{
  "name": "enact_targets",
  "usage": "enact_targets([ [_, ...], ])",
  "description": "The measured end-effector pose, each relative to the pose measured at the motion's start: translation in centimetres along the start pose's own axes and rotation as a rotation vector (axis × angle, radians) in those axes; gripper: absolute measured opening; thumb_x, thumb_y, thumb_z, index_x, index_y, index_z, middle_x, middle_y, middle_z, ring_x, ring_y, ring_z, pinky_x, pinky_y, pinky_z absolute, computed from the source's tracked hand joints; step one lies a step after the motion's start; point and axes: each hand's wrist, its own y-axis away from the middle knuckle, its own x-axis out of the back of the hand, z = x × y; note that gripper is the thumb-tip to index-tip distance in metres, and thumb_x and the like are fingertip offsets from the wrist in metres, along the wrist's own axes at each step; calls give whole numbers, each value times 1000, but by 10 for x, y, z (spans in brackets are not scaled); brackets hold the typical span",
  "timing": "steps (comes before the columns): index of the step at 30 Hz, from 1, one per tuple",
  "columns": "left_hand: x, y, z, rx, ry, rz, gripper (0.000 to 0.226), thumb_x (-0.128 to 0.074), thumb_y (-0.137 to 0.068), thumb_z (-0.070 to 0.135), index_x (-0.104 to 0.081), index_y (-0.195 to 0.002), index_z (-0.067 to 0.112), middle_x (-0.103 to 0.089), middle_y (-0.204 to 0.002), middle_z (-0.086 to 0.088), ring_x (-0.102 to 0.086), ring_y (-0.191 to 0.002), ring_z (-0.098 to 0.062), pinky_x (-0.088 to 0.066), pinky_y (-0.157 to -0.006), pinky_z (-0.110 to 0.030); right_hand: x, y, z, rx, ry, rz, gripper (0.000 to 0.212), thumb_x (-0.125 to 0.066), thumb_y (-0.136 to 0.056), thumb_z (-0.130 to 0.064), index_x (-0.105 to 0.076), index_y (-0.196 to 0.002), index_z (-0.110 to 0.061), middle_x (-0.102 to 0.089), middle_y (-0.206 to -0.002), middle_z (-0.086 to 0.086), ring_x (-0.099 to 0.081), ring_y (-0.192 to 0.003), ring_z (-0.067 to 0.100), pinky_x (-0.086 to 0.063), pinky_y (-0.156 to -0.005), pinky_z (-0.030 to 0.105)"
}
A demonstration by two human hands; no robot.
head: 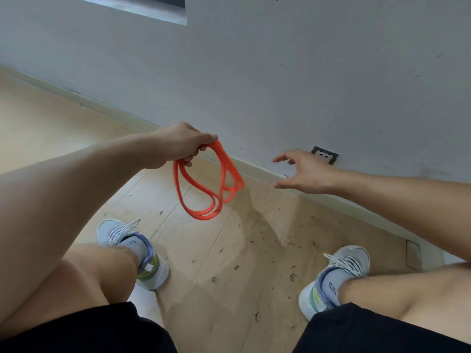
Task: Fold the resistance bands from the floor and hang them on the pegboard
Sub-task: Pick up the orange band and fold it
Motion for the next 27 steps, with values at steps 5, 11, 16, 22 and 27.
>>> enact_targets([
  [5,-14,4,9,-15,-90,-49,44,-55,-101,48,-68,-85,9,-47,-72,-5,-44,-63,-18,-45,-69,-35,-16,5,-50,120,-204,-48,38,-83,-85,-41,-70,-118,-28,-71,-110,-10,-67,-98,3,-54,-88,24],
  [11,-22,12,15,-44,-105,-96,45,-53,-102,47,-67,-86,7,-45,-70,-2,-43,-64,-17,-44,-67,-34,-25,6,-77,105,-342,48,36,-87,-78,-45,-72,-103,-25,-74,-89,-10,-70,-84,4,-54,-72,21],
  [16,-22,15,15,-41,-55,-107,40,-52,-103,45,-57,-82,12,-42,-66,0,-41,-62,-16,-45,-67,-33,-24,5,-75,103,-305,150,6,-79,-85,-32,-76,-86,-27,-74,-81,-10,-69,-76,5,-48,-67,20],
  [22,-21,12,18,-18,19,-37,40,-53,-102,46,-56,-79,14,-43,-64,0,-42,-59,-17,-47,-64,-31,-17,6,-72,123,-479,86,4,-65,-90,-14,-62,-92,-15,-78,-78,2,-74,-73,15,-58,-75,30],
  [27,-14,2,17,33,65,126,39,-52,-103,43,-55,-77,14,-42,-67,-2,-41,-57,-16,-46,-57,-28,-14,2,-51,114,-432,-163,12,-69,-90,-3,-70,-96,-14,-74,-72,-1,-75,-72,17,-61,-78,33],
])
